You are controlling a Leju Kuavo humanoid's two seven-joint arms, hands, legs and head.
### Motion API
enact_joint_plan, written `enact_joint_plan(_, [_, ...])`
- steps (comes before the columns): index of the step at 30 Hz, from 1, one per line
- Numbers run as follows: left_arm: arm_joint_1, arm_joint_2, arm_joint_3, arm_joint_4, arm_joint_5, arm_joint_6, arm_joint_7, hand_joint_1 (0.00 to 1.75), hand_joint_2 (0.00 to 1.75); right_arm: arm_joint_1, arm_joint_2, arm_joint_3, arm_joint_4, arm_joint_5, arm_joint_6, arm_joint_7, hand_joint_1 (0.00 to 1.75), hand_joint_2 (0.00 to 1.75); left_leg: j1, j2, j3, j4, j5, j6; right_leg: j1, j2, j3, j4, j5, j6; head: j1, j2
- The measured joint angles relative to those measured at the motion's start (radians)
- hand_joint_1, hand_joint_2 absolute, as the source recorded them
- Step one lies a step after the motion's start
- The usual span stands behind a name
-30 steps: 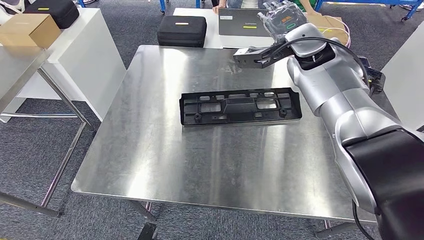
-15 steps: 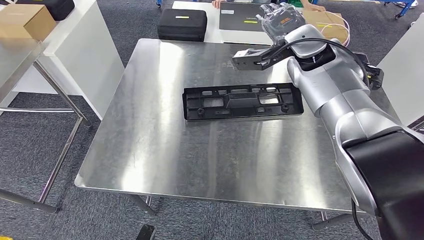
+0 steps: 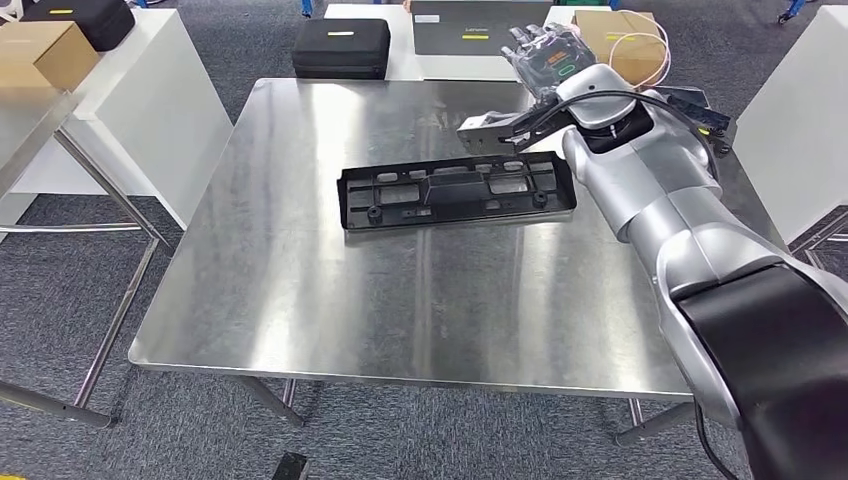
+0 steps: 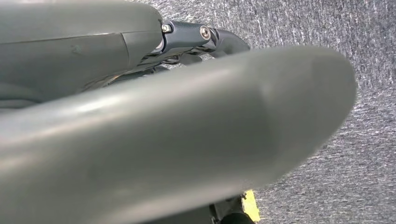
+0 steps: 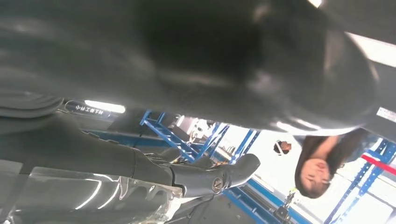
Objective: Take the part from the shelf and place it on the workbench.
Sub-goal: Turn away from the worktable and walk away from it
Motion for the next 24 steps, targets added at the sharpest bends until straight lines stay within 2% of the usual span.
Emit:
enact_joint_plan(2, [-0.002, 0.001, 0.001, 0.0, 0.003, 0.001, -0.001, 0.0, 0.0, -0.01, 0.003, 0.001, 0.0, 0.0, 0.0, 0.0, 0.0, 0.0, -0.003, -0.011, 0.079, -0.126, 0.033, 0.012, 0.004, 0.003, -0.005, 0.002, 0.007, 0.0, 0.001, 0.0])
enact_joint_plan(3, [-0.003, 0.001, 0.002, 0.0, 0.004, 0.002, -0.001, 0.0, 0.0, -0.015, 0.004, 0.001, 0.0, 0.0, 0.0, 0.0, 0.0, 0.0, -0.006, -0.016, 0.097, -0.158, 0.038, 0.016, 0.005, 0.004, -0.007, 0.002, 0.012, 0.004, 0.001, 0.0])
enact_joint_plan(5, [-0.003, 0.002, 0.003, 0.0, 0.005, 0.003, -0.002, 0.0, 0.0, -0.021, 0.006, 0.002, 0.0, 0.0, 0.0, 0.0, 0.0, 0.0, -0.012, -0.017, 0.097, -0.173, 0.046, 0.022, 0.004, 0.005, -0.011, -0.003, 0.025, 0.019, 0.001, 0.0])
enact_joint_plan(6, [-0.004, 0.002, 0.003, 0.0, 0.005, 0.004, -0.002, 0.0, 0.0, -0.023, 0.006, 0.003, 0.0, 0.0, 0.0, 0.0, 0.0, 0.0, -0.011, -0.014, 0.094, -0.179, 0.056, 0.026, 0.005, 0.005, -0.015, -0.002, 0.025, 0.025, 0.001, 0.0])
enact_joint_plan(7, [-0.004, 0.002, 0.003, 0.0, 0.006, 0.004, -0.003, 0.0, 0.0, -0.025, 0.005, 0.004, 0.0, 0.0, 0.0, 0.0, 0.0, 0.0, -0.01, -0.011, 0.089, -0.185, 0.068, 0.032, 0.006, 0.004, -0.023, 0.006, 0.014, 0.027, 0.002, 0.0])
enact_joint_plan(8, [-0.005, 0.001, 0.004, 0.0, 0.006, 0.004, -0.003, 0.0, 0.0, -0.027, 0.004, 0.006, 0.0, 0.0, 0.0, 0.0, 0.0, 0.0, -0.008, -0.007, 0.081, -0.191, 0.081, 0.038, 0.007, 0.004, -0.037, 0.034, -0.014, 0.025, 0.003, 0.0])
enact_joint_plan(10, [-0.007, 0.0, 0.004, 0.0, 0.006, 0.005, -0.003, 0.0, 0.0, -0.03, 0.004, 0.008, 0.0, 0.0, 0.0, 0.0, 0.0, 0.0, -0.006, -0.001, 0.058, -0.194, 0.102, 0.046, 0.004, 0.003, -0.076, 0.151, -0.101, 0.018, 0.005, 0.0])
enact_joint_plan(11, [-0.007, 0.0, 0.004, 0.0, 0.006, 0.005, -0.003, 0.0, 0.0, -0.029, 0.003, 0.008, 0.0, 0.0, 0.0, 0.0, 0.0, 0.0, -0.006, 0.002, 0.045, -0.194, 0.112, 0.047, 0.003, 0.003, -0.092, 0.221, -0.136, 0.019, 0.005, 0.0])
enact_joint_plan(12, [-0.007, 0.0, 0.004, 0.0, 0.006, 0.006, -0.003, 0.0, 0.0, -0.028, 0.003, 0.009, 0.0, 0.0, 0.0, 0.0, 0.0, 0.0, -0.006, 0.004, 0.031, -0.193, 0.123, 0.047, 0.001, 0.003, -0.099, 0.275, -0.154, 0.025, 0.006, 0.0])
enact_joint_plan(13, [-0.007, 0.0, 0.004, 0.001, 0.006, 0.006, -0.003, 0.0, 0.0, -0.028, 0.003, 0.01, 0.0, 0.0, 0.0, 0.0, 0.0, 0.0, -0.006, 0.006, 0.017, -0.193, 0.134, 0.045, -0.002, 0.003, -0.091, 0.299, -0.151, 0.037, 0.007, 0.0])
enact_joint_plan(14, [-0.007, -0.001, 0.004, 0.001, 0.006, 0.006, -0.003, 0.0, 0.0, -0.028, 0.003, 0.01, 0.0, 0.0, 0.0, 0.0, 0.0, 0.0, -0.005, 0.008, 0.004, -0.192, 0.145, 0.041, -0.004, 0.002, -0.064, 0.285, -0.132, 0.05, 0.007, 0.0])
enact_joint_plan(15, [-0.007, -0.001, 0.004, 0.001, 0.006, 0.006, -0.003, 0.0, 0.0, -0.029, 0.004, 0.011, 0.0, -0.001, 0.0, 0.0, 0.0, 0.0, -0.004, 0.01, -0.007, -0.192, 0.155, 0.037, -0.008, 0.001, -0.022, 0.238, -0.109, 0.061, 0.007, 0.0])
enact_joint_plan(16, [-0.007, -0.001, 0.004, 0.001, 0.006, 0.006, -0.004, 0.0, 0.0, -0.03, 0.006, 0.011, 0.0, -0.001, 0.0, 0.0, 0.0, 0.0, -0.004, 0.011, -0.018, -0.191, 0.165, 0.031, -0.01, 0.0, 0.032, 0.166, -0.096, 0.068, 0.007, 0.0])
enact_joint_plan(17, [-0.007, -0.001, 0.004, 0.0, 0.006, 0.006, -0.004, 0.0, 0.0, -0.031, 0.008, 0.012, 0.0, -0.002, 0.0, 0.0, 0.0, 0.0, -0.005, 0.012, -0.027, -0.191, 0.176, 0.025, -0.008, 0.0, 0.086, 0.087, -0.097, 0.066, 0.006, 0.0])
enact_joint_plan(18, [-0.008, -0.001, 0.004, 0.0, 0.006, 0.007, -0.005, 0.0, 0.0, -0.033, 0.011, 0.012, 0.0, -0.003, -0.001, 0.0, 0.0, 0.0, -0.006, 0.012, -0.032, -0.193, 0.187, 0.019, -0.004, -0.001, 0.122, 0.027, -0.104, 0.059, 0.005, 0.0])
enact_joint_plan(19, [-0.008, -0.001, 0.004, 0.0, 0.006, 0.008, -0.005, 0.0, 0.0, -0.033, 0.012, 0.013, 0.0, -0.003, -0.001, 0.001, 0.0, 0.0, -0.008, 0.013, -0.037, -0.196, 0.198, 0.014, 0.001, -0.001, 0.141, -0.011, -0.113, 0.049, 0.004, 0.0])
enact_joint_plan(20, [-0.007, -0.001, 0.005, 0.001, 0.006, 0.008, -0.005, 0.0, 0.0, -0.033, 0.014, 0.013, 0.0, -0.004, -0.001, 0.001, 0.0, 0.0, -0.008, 0.013, -0.04, -0.201, 0.211, 0.009, 0.006, 0.0, 0.143, -0.026, -0.112, 0.037, 0.002, 0.0])
enact_joint_plan(21, [-0.006, -0.001, 0.005, 0.001, 0.007, 0.009, -0.006, 0.0, 0.0, -0.032, 0.015, 0.014, 0.0, -0.004, -0.001, 0.001, 0.0, 0.0, -0.006, 0.012, -0.044, -0.205, 0.219, 0.005, 0.001, -0.002, 0.134, -0.025, -0.102, 0.024, 0.001, 0.0])
enact_joint_plan(22, [-0.004, -0.001, 0.005, 0.002, 0.007, 0.01, -0.006, 0.0, 0.0, -0.031, 0.016, 0.014, 0.001, -0.004, -0.001, 0.001, 0.0, 0.0, -0.004, 0.011, -0.051, -0.2, 0.208, 0.0, -0.002, -0.004, 0.125, -0.026, -0.091, 0.01, 0.0, 0.0])
enact_joint_plan(23, [-0.002, -0.001, 0.006, 0.003, 0.007, 0.01, -0.006, 0.0, 0.0, -0.029, 0.018, 0.014, 0.002, -0.004, -0.001, 0.001, 0.0, 0.0, -0.002, 0.009, -0.061, -0.179, 0.175, -0.005, -0.006, -0.006, 0.114, -0.026, -0.079, -0.005, -0.001, 0.0])
enact_joint_plan(24, [0.0, -0.001, 0.006, 0.003, 0.007, 0.01, -0.006, 0.0, 0.0, -0.029, 0.02, 0.015, 0.002, -0.004, -0.001, 0.002, 0.0, 0.0, 0.0, 0.006, -0.075, -0.136, 0.122, -0.01, -0.01, -0.007, 0.101, -0.027, -0.065, -0.019, -0.002, 0.0])
